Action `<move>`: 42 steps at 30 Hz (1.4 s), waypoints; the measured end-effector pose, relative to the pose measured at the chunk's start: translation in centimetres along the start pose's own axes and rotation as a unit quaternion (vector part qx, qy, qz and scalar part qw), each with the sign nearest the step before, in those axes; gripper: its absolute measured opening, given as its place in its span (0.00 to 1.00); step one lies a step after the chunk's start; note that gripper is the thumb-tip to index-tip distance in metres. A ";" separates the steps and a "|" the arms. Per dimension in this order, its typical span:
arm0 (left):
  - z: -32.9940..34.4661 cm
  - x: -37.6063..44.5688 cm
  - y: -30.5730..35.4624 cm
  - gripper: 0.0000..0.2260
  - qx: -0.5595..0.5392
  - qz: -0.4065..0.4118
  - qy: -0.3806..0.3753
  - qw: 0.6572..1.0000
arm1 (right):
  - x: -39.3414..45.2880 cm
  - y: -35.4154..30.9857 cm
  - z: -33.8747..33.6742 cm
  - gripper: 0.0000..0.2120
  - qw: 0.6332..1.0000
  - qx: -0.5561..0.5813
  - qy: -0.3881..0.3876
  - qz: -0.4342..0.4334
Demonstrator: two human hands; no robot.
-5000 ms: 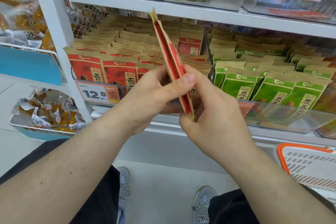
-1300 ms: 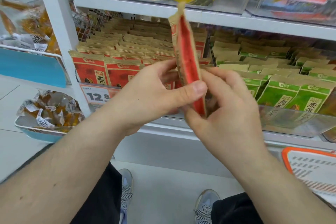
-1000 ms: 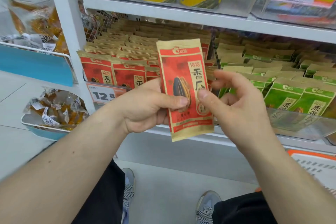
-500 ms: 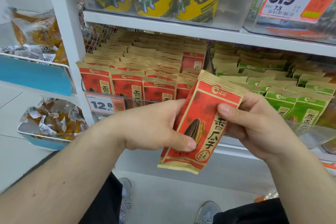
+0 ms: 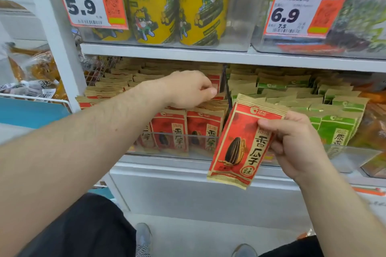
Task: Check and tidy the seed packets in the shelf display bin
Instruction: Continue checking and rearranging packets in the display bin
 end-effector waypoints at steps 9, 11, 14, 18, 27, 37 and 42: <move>1.7 1.7 -0.6 0.25 0.021 -0.065 -0.047 0.997 | 0.2 -0.2 -1.1 0.14 0.999 -0.032 0.029 -0.008; -0.2 0.5 0.1 0.16 0.005 -0.020 0.079 0.997 | 0.3 -0.1 -1.3 0.14 0.998 -0.046 0.036 -0.009; -3.2 -4.0 0.7 0.05 -0.035 0.093 0.332 0.938 | 0.4 0.1 -1.5 0.14 0.997 -0.066 0.043 -0.012; -5.3 -11.1 0.7 0.03 -0.096 0.133 0.555 0.815 | 0.1 -0.2 -1.1 0.14 0.997 -0.050 0.045 -0.022; -6.4 -16.1 -3.0 0.08 -0.311 0.056 0.624 0.715 | -0.6 -0.7 -0.9 0.15 0.995 0.013 0.081 -0.052; 0.1 -13.5 -3.8 0.14 -0.501 0.072 0.397 0.765 | -1.0 -8.6 0.9 0.03 0.929 -0.168 0.026 -0.329; 1.4 -12.5 -3.4 0.14 -0.479 0.066 0.362 0.797 | 2.4 -6.9 3.8 0.10 0.911 -0.281 0.016 -0.303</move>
Point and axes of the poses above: each hand's wrist, its own x-axis towards the middle knuckle, its own z-axis out of the palm, y = z × x, the point moved 7 cm from there along x, towards the middle knuckle, and after that the axes turned 3 degrees about z, right-handed, at the moved point
